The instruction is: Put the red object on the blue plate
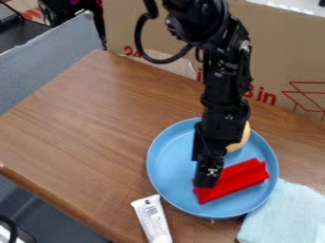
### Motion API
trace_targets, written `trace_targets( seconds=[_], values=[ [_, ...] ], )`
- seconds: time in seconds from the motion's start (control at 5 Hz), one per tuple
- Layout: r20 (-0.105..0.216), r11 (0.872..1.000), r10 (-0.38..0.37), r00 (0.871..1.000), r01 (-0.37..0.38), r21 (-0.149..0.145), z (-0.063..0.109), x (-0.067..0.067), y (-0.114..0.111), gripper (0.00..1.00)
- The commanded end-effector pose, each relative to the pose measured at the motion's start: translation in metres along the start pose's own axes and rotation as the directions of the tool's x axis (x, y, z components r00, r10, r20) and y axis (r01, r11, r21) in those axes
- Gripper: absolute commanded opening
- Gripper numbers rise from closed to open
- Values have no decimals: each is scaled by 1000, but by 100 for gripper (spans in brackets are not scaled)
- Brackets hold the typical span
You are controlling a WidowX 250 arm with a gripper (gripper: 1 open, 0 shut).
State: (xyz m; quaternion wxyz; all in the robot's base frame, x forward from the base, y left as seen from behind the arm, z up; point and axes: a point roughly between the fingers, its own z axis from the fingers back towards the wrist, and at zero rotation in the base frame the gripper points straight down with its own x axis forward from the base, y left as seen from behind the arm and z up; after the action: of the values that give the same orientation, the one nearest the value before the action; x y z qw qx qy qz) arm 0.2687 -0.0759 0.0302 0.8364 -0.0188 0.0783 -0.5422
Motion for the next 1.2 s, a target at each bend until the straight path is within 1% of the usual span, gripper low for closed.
trace_targets(
  seconds=[0.0, 0.2, 0.4, 0.6, 0.8, 1.0],
  values=[
    [7, 997, -8, 1000, 7, 75, 26, -6, -6, 100],
    [-3, 996, -11, 1000, 11, 88, 16, -10, -16, 100],
    [-17, 994, -29, 999, 31, 107, 8, -4, -24, 100],
    [-21, 992, -28, 999, 30, 121, 3, -6, -32, 100],
    [-14, 991, -40, 999, 41, 123, -8, -14, -40, 100],
    [0, 992, -21, 1000, 20, 128, 2, -16, -29, 100]
  ],
)
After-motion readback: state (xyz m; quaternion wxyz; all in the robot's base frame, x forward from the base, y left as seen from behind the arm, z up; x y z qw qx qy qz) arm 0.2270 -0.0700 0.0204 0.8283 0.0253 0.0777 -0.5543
